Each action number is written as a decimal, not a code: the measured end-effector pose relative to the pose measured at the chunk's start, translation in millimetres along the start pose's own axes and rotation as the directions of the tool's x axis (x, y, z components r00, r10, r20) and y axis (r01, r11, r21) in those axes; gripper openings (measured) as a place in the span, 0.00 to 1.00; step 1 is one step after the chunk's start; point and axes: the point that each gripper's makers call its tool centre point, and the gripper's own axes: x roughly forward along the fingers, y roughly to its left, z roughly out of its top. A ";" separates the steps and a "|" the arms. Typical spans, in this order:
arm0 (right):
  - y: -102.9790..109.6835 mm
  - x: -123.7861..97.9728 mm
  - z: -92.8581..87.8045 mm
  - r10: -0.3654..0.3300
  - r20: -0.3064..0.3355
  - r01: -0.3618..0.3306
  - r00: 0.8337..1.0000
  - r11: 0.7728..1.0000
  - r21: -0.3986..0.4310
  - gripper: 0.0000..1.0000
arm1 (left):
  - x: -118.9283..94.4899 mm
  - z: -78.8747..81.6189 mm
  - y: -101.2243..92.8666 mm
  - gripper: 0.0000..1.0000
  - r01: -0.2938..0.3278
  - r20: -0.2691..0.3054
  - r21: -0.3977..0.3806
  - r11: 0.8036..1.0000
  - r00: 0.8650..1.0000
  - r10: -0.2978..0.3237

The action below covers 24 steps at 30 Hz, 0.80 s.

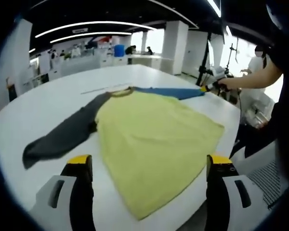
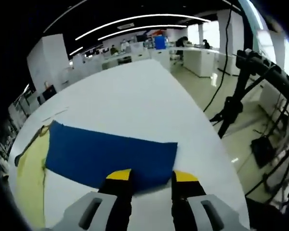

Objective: Fold the garment on the visible template until the final outline fits inside the template.

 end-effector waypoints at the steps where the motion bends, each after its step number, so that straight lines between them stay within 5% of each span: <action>1: -1.3 0.1 -1.2 -0.006 -0.007 0.006 1.000 1.000 -0.013 0.20 | -0.7 -0.5 0.6 0.94 -0.004 0.000 -0.003 1.000 1.000 0.004; 13: -12.4 15.9 7.8 0.000 -0.006 0.000 1.000 1.000 -0.028 0.01 | -5.7 -6.1 6.6 0.93 -0.043 -0.013 -0.013 0.999 0.999 0.043; 24: 15.1 -5.3 21.8 0.031 0.020 -0.030 0.999 0.998 -0.056 0.00 | -8.4 -6.0 11.8 0.98 -0.066 -0.017 -0.004 0.998 0.998 0.066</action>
